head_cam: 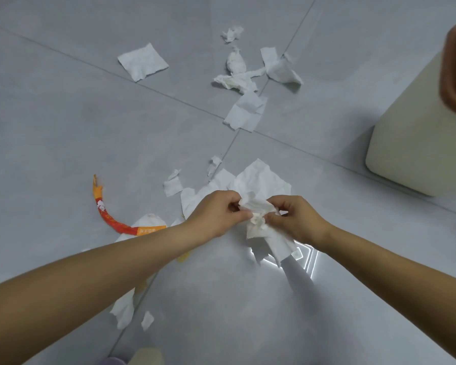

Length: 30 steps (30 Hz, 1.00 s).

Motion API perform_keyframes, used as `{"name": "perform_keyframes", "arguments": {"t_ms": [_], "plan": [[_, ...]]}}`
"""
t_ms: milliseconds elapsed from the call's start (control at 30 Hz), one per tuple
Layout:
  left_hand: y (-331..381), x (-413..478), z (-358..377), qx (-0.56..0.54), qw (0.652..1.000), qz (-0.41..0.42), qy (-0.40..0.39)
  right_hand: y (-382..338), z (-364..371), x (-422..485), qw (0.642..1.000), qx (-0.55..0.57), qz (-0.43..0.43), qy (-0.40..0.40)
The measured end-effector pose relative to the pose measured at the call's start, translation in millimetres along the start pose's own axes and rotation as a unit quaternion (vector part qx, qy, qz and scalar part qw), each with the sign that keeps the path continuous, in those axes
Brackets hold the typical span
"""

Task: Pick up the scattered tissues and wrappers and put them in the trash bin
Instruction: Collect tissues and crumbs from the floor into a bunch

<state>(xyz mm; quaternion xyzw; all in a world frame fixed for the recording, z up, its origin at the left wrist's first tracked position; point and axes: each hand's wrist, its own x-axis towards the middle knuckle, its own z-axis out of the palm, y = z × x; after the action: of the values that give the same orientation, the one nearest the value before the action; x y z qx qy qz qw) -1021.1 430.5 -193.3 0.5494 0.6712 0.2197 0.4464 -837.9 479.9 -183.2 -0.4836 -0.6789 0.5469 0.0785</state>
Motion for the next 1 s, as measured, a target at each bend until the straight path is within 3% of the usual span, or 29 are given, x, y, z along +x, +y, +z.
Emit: {"name": "perform_keyframes", "arguments": {"t_ms": [300, 600, 767, 1000], "plan": [[130, 43, -34, 0.119, 0.981, 0.154, 0.0, -11, -118, -41, 0.987, 0.006, -0.065, 0.15], [314, 133, 24, 0.201, 0.922, 0.324, 0.068, 0, -240, -103, 0.931, 0.033, -0.132, 0.339], [365, 168, 68, 0.219, 0.921, 0.311, 0.082, 20, -284, -125, 0.901, 0.058, -0.153, 0.401], [367, 190, 94, 0.273, 0.914, 0.278, 0.117, 34, -311, -128, 0.887, 0.085, -0.157, 0.426]]}}
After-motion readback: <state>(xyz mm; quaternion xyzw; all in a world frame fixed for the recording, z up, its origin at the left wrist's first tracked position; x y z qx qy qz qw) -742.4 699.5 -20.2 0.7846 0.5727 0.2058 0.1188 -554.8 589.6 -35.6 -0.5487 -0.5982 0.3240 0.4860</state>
